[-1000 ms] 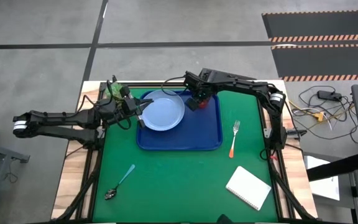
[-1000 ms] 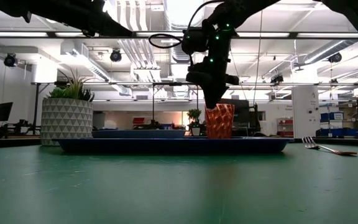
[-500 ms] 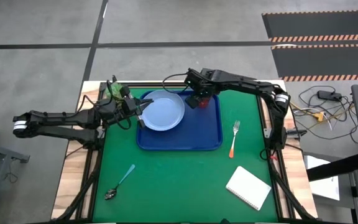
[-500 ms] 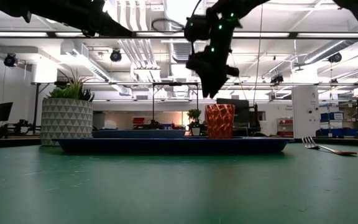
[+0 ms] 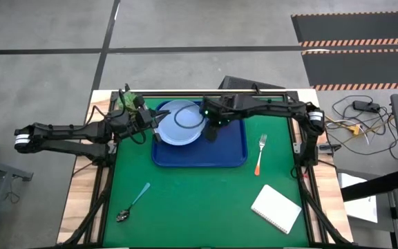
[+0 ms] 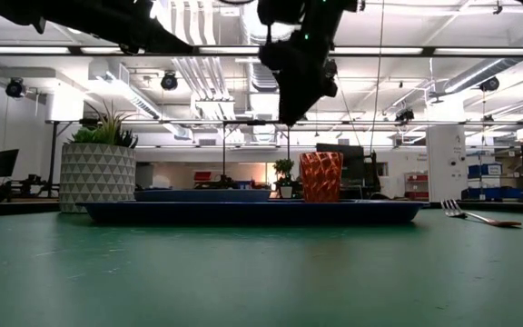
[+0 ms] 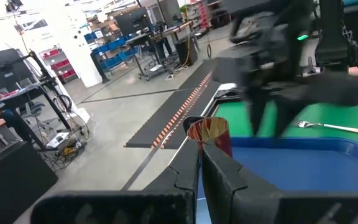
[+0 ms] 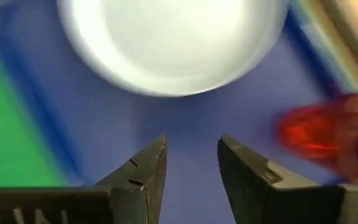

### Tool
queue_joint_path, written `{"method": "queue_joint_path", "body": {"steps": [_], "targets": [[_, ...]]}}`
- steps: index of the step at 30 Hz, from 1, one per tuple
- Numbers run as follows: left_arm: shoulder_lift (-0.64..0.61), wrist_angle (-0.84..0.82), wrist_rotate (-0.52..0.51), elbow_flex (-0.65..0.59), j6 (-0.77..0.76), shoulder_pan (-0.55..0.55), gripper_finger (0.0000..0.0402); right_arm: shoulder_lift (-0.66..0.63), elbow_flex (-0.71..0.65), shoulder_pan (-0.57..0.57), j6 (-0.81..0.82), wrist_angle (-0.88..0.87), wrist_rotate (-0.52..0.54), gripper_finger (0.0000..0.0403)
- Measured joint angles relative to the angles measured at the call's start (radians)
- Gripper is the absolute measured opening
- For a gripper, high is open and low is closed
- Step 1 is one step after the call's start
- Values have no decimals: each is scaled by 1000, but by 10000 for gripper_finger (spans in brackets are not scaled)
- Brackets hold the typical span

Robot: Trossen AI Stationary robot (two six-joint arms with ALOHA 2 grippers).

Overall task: Pick and place plate/cup/fork/spoon on tray
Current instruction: Put the orange fork on the blue serving tray

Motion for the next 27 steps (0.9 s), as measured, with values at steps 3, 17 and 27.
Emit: {"method": "queue_joint_path", "body": {"steps": [3,17,27], "targets": [[0,0,0,0,0,0,0,-9,0,46,0,0,-87,132],[0,0,2,-10,-30,-1,0,-171,-168,225,161,7,32,132],[1,-2,3,-11,-51,-1,0,-399,-445,250,495,26,195,131]]}}
